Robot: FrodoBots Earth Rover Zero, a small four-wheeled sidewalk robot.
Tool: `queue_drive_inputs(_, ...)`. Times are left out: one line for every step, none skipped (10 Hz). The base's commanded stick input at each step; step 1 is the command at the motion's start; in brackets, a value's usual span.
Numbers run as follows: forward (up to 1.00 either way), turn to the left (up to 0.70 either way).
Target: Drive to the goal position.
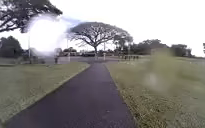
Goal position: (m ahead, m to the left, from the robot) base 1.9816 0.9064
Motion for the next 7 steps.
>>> queue_drive_inputs(0.85,0.0)
queue_drive_inputs(0.85,0.0)
queue_drive_inputs(0.85,0.0)
queue_drive_inputs(0.85,0.0)
queue_drive_inputs(0.85,0.0)
queue_drive_inputs(0.85,0.0)
queue_drive_inputs(0.85,0.0)
